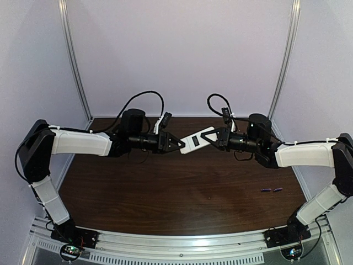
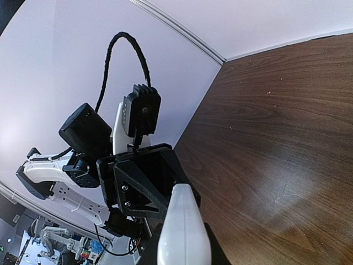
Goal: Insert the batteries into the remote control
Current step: Remove the battery cover from the remote control.
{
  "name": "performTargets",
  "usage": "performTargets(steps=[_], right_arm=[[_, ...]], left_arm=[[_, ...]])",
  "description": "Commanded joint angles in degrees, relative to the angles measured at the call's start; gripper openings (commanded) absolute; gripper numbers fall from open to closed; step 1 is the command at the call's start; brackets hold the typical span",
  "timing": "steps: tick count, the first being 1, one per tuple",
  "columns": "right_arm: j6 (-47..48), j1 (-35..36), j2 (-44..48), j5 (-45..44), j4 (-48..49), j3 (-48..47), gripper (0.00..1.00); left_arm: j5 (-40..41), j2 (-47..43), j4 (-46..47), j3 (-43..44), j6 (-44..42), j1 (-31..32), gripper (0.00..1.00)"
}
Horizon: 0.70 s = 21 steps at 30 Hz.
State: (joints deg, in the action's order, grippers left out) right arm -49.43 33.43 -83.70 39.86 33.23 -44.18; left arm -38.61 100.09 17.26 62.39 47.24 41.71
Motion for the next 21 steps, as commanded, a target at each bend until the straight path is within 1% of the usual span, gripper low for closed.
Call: performTargets(steps=[1, 3, 4, 11, 15, 19, 21], right_arm=[[-0.38, -0.33, 0.64, -0.61, 2.47, 0.18, 0.00], [-0.51, -0.38, 0.47, -0.57, 2.73, 0.32, 0.00], [-0.49, -0.38, 0.43, -0.57, 2.68, 0.37, 0.00], [-0.03, -0.46, 0.69, -0.95, 1.81, 0.31, 0.00], [1.06, -0.47, 0.96, -2.11, -0.11, 0.16, 0.00], [2.55, -0.71, 1.17, -3.89, -3.55, -0.31, 0.00], [2.78, -0.94, 1.21, -4.61, -4.55, -0.29, 0.00]], left_arm=[[1.74, 1.11, -2.08, 0.35, -1.36, 0.04, 0.42], [1.98, 1.16, -2.25, 0.36, -1.37, 0.04, 0.43], [2.15, 1.16, -2.45, 0.41, -1.42, 0.03, 0.41], [2.57, 1.17, -3.32, 0.54, -1.80, 0.03, 0.24], [2.37, 1.11, -3.45, 0.58, -1.98, 0.03, 0.20], [1.51, 0.69, -2.74, 0.40, -2.16, 0.03, 0.09], [0.56, 0.19, -0.43, -0.20, -1.72, 0.03, 0.03]])
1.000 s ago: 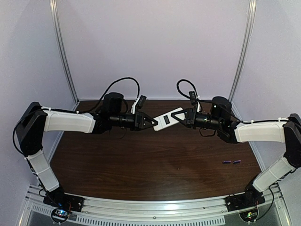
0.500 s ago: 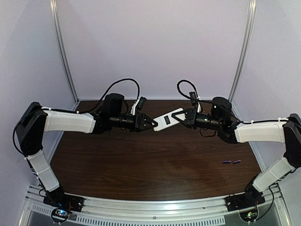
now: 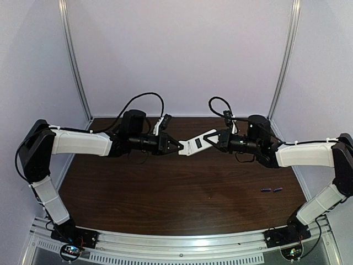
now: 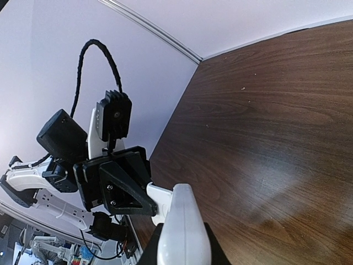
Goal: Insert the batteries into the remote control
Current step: Remove the battery cover from the remote control, then place the battery cover at the center of the board.
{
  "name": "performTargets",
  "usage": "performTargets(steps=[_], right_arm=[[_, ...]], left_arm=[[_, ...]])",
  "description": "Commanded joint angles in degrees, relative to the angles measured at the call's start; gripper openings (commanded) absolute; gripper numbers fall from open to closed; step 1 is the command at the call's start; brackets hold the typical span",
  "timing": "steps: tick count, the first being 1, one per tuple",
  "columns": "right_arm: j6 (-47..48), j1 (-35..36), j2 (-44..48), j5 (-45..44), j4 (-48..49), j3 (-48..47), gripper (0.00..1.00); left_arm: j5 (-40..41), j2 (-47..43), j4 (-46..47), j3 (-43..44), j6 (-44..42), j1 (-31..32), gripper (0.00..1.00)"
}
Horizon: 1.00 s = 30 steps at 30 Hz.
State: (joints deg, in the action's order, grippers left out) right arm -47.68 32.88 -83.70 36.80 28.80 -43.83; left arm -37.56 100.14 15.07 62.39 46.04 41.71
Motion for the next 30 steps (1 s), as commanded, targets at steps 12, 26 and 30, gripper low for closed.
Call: performTargets(steps=[12, 26, 30], right_arm=[[0.67, -6.49, 0.71, 1.19, -1.46, 2.87, 0.00], [1.06, -6.69, -0.24, 4.24, -1.21, 3.89, 0.00], [1.18, -6.66, -0.15, 4.49, -1.32, 3.80, 0.00]], left_arm=[[14.59, -4.34, -18.82, 2.96, -11.64, -0.58, 0.00], [43.18, 0.22, -46.59, 9.76, -19.30, -0.58, 0.00], [53.98, 4.53, -54.17, 13.88, -22.03, -0.58, 0.00]])
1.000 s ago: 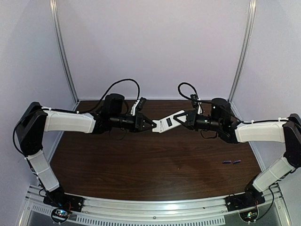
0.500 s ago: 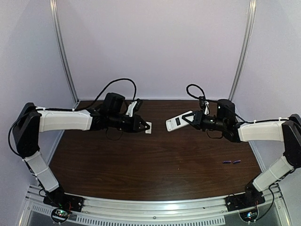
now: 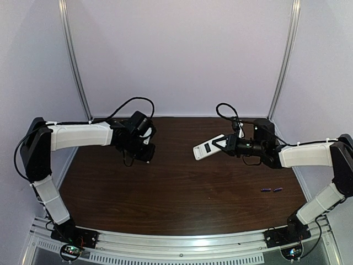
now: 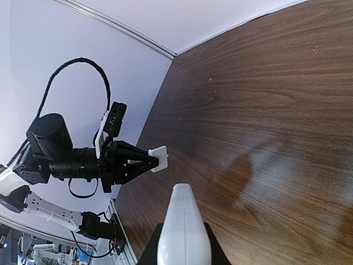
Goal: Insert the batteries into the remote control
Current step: Place the battery cover at the center of the board.
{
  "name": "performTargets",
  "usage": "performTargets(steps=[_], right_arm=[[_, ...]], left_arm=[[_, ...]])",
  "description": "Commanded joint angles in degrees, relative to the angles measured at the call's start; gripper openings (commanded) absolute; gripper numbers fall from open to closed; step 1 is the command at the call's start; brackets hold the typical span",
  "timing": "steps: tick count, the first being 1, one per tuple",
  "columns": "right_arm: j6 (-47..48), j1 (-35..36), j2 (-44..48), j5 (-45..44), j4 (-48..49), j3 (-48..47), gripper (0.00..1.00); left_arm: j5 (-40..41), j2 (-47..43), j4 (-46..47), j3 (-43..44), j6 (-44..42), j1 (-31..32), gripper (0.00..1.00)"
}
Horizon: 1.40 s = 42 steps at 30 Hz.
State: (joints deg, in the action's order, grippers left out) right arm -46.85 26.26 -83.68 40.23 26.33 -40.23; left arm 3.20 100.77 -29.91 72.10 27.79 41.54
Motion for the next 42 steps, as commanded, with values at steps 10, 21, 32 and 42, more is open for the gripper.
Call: performTargets(steps=[10, 21, 32, 42], right_arm=[[0.26, -0.05, -0.88, 1.68, 1.70, 0.47, 0.00], [0.25, -0.07, -0.79, 2.14, 2.07, 0.92, 0.00], [-1.11, -0.03, -2.04, 3.85, 4.27, 2.16, 0.00], [-4.92, 2.99, -4.93, 6.16, 10.63, 3.03, 0.00]], left_arm=[[16.49, 10.65, -11.93, 5.40, -5.51, -0.17, 0.07], [8.17, 11.99, -8.31, 5.46, -5.75, -0.14, 0.36], [-5.86, -0.98, 6.13, -0.53, -12.19, -0.15, 0.77], [-14.96, -14.44, 35.63, -16.70, -24.56, 8.36, 0.89]])
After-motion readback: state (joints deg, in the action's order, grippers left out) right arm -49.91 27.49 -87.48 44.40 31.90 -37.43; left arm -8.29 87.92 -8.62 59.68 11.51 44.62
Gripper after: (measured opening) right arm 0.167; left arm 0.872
